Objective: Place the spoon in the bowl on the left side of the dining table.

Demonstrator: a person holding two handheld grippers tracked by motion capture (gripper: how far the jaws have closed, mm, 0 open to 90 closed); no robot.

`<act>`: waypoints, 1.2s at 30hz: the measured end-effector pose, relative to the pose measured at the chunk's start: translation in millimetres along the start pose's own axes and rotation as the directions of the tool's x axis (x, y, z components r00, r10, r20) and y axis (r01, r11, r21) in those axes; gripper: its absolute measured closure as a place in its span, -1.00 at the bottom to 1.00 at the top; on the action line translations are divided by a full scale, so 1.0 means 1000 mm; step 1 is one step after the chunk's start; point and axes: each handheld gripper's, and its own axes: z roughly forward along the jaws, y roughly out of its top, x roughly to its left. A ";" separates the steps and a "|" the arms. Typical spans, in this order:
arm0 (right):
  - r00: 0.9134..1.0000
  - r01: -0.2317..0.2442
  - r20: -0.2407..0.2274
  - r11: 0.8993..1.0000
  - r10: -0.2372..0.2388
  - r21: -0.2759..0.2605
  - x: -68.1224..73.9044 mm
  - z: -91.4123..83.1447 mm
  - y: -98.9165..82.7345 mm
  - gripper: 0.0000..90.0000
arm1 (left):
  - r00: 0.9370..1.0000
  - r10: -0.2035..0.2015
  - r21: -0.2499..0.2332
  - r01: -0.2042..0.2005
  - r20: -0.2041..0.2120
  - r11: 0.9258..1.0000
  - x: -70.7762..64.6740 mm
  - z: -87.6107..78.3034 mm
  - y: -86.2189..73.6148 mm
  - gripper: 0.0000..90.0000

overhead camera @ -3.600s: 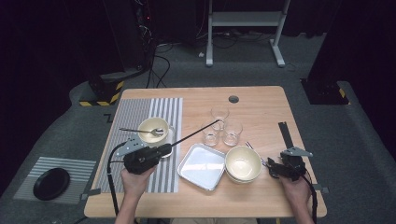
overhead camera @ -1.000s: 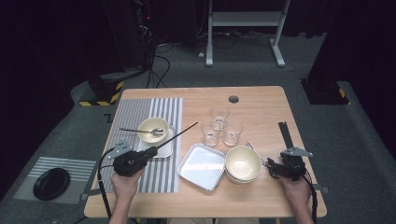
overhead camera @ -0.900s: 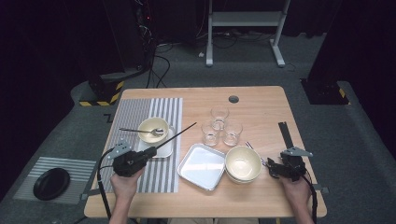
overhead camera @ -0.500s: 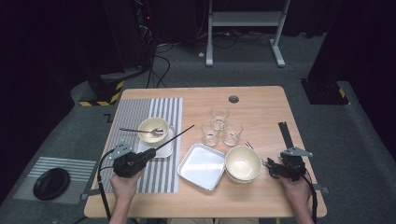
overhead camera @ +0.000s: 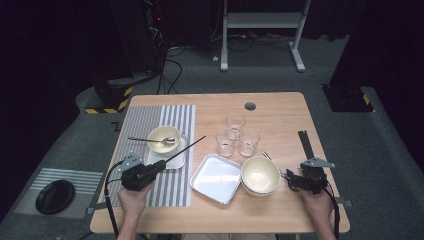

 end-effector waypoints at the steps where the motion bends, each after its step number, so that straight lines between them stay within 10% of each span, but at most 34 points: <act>1: 1.000 0.000 0.000 1.000 0.000 0.000 0.000 0.000 0.000 -0.17 | 1.000 0.028 0.031 -0.028 0.003 0.999 0.002 -0.002 0.000 0.88; 36: 1.000 0.000 0.000 1.000 0.000 0.000 0.000 0.000 0.000 -0.17 | 0.998 -0.001 0.080 0.006 -0.062 0.997 0.013 -0.002 -0.021 0.87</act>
